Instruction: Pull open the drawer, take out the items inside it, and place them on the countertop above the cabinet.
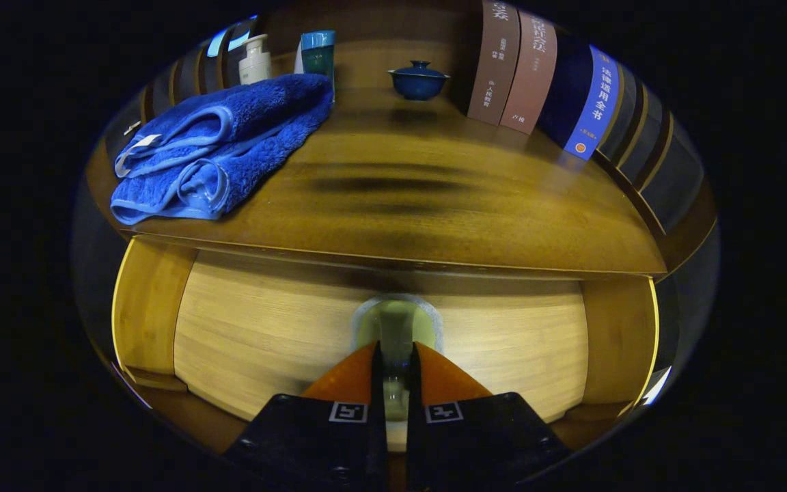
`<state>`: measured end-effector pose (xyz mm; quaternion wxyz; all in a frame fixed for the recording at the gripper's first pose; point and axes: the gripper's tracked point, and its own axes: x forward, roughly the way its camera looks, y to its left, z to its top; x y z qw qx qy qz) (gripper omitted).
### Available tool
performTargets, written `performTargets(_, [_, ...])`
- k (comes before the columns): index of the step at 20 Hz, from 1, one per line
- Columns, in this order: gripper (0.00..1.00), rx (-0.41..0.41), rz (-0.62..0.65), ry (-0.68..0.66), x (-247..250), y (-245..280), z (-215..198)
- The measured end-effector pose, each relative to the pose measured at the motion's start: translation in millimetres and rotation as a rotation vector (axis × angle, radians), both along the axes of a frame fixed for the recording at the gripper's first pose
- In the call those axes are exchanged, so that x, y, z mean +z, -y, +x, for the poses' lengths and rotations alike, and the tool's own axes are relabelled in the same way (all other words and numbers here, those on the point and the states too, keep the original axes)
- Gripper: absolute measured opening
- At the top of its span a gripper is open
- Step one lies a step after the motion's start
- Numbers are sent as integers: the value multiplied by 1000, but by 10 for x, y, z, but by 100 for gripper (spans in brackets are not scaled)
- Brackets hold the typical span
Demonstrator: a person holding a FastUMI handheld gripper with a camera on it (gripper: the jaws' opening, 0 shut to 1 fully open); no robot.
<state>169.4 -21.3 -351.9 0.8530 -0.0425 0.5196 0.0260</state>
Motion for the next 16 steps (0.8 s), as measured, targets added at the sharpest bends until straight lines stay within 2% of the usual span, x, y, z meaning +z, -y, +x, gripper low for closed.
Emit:
performTargets(4, [16, -32, 106, 13, 365, -86, -172])
performTargets(10, [15, -9, 180, 108, 1177, -155, -325])
performTargets(13, [15, -7, 195, 168, 1562, -213, -114])
performTargets(16, [15, -8, 138, 175, 1600, -174, 314])
